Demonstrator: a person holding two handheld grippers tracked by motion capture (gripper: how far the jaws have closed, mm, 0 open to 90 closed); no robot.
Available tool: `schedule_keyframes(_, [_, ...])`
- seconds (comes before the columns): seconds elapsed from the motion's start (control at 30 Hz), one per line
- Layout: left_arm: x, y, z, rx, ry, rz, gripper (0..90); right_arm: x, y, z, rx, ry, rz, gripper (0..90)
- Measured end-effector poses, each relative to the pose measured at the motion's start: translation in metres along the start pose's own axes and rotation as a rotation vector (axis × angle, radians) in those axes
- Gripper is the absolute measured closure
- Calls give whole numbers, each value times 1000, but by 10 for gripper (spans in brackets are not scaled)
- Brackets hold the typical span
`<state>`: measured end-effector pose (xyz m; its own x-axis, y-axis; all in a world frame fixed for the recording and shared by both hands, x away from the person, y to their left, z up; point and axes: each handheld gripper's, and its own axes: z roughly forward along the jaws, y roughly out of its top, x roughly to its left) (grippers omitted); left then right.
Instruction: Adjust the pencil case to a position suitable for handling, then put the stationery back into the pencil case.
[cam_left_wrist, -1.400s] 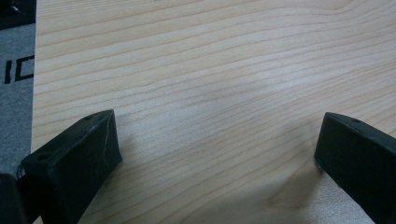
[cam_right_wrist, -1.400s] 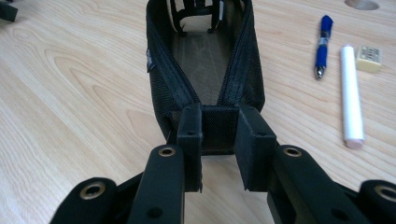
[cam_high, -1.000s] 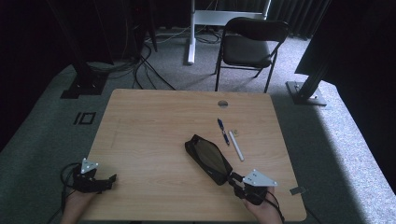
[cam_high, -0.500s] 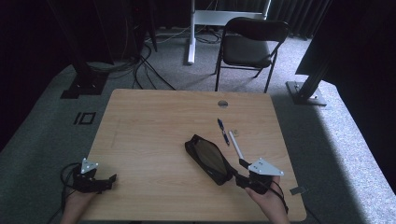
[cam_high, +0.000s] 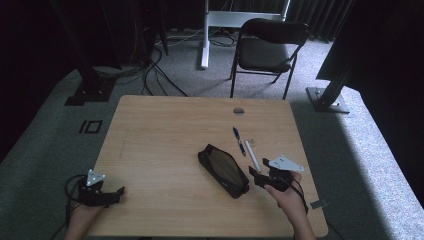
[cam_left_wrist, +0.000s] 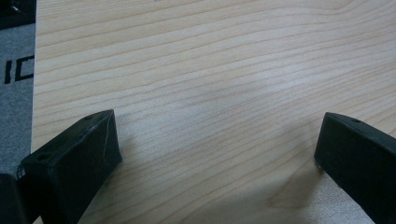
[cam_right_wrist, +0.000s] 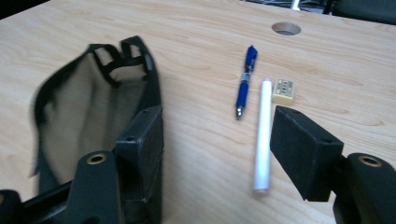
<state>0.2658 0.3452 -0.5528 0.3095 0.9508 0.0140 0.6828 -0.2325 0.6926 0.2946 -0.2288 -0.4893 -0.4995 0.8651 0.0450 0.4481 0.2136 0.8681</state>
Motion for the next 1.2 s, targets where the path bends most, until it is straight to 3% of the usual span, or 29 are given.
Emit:
schedule_keyframes(0.3, [0,0,0,0,0,0,3,-21,1,24,-28,-48,24,301])
schedule_keyframes(0.63, [0,0,0,0,0,0,2,-47,1,53,44,-74,48,349])
schedule_keyframes(0.9, [0,0,0,0,0,0,2,-49,0,71,94,-89,27,458])
schedule_keyframes(1.03, [0,0,0,0,0,0,3,-47,-2,79,112,-84,41,530])
schedule_keyframes(1.2, [0,0,0,0,0,0,3,-46,-3,88,144,-118,12,586])
